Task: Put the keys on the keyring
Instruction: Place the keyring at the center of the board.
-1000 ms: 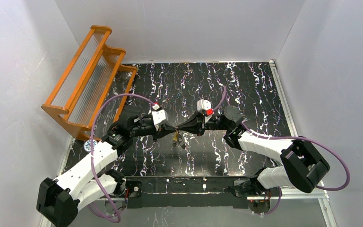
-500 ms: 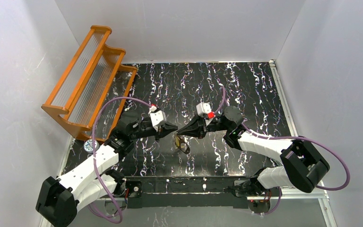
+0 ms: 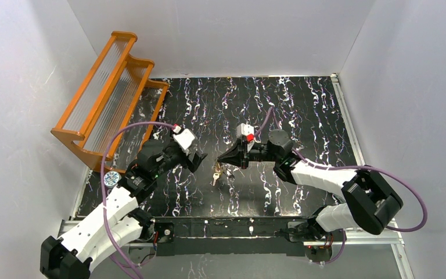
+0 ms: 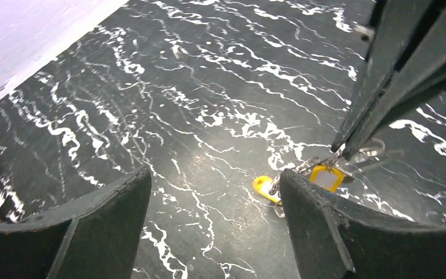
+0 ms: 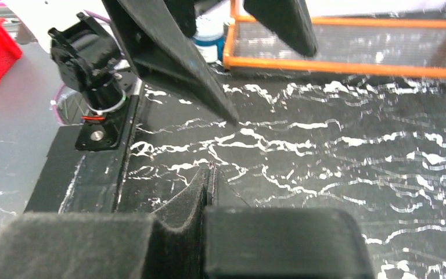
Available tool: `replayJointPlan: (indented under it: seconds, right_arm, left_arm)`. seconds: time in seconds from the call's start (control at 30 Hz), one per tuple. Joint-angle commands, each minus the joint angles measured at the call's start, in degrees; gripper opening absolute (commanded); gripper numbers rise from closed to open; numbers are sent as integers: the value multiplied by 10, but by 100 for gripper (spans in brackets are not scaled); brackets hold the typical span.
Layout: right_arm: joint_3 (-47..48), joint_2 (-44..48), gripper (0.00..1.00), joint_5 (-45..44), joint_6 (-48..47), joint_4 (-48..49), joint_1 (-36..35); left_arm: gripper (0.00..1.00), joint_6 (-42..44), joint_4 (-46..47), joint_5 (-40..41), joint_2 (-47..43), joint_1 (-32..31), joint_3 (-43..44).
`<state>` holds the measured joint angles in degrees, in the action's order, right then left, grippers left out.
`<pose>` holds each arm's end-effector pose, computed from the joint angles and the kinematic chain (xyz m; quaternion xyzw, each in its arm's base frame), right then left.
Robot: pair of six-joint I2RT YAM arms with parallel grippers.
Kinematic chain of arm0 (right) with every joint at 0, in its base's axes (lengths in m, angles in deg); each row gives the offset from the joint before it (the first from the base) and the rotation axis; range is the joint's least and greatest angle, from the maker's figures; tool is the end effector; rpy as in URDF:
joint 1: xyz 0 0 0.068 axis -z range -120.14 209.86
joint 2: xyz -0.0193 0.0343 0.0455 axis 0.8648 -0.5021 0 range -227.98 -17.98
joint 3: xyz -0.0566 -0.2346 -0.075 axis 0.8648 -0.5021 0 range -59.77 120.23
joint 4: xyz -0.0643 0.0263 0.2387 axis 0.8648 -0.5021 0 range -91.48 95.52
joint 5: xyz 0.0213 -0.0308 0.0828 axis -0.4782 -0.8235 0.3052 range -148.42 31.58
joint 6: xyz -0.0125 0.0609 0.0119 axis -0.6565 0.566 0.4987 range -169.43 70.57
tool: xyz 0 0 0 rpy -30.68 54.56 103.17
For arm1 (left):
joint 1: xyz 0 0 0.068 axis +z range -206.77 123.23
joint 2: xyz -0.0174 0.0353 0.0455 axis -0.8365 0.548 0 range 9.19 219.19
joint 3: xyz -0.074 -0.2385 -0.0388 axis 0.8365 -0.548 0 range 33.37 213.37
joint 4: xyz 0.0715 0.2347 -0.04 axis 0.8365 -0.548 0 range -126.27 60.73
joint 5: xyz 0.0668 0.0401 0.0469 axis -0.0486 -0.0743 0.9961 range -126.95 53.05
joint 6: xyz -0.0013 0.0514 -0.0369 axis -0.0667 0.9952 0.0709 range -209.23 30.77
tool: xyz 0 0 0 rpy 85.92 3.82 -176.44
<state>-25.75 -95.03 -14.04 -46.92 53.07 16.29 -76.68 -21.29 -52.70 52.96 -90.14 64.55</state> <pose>0.1823 0.2203 0.2450 -0.4802 0.4912 0.5020 0.5255 0.1628 -0.1230 0.2801 0.3695 0.6341 -0.2203 0.6425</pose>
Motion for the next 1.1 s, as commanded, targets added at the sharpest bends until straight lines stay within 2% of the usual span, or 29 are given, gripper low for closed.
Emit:
replayJointPlan:
  seconds: [0.0, 0.07, 0.1, 0.3, 0.47, 0.67, 0.77, 0.9, 1.07]
  right_arm:
    - [13, -25, 2, -56, -14, -15, 7]
    - [11, -41, 4, -53, -4, -18, 19]
    - [10, -48, 6, -50, 4, -19, 28]
    - [-8, -74, 34, -32, 50, -8, 113]
    - [-16, -71, 57, -83, 58, -38, 167]
    - [-34, -41, 81, -170, 39, -93, 226]
    - [-56, -8, 98, -251, 29, -130, 260]
    - [-94, 42, 99, -382, 44, -150, 293]
    - [-126, 90, 99, -503, 27, -147, 304]
  left_arm:
    - [82, -29, -40, 97, 7, -1, 39]
    - [97, -50, -48, 107, 23, -1, 49]
    - [98, -71, -52, 116, 32, -1, 55]
    - [98, -130, -76, 148, 104, -1, 83]
    - [98, -173, -35, 171, 148, 11, 67]
    - [98, -211, 28, 184, 177, 107, 19]
    - [98, -222, 63, 200, 186, 177, -14]
    - [99, -224, 122, 230, 194, 245, -63]
    - [98, -184, 210, 316, 235, 252, -104]
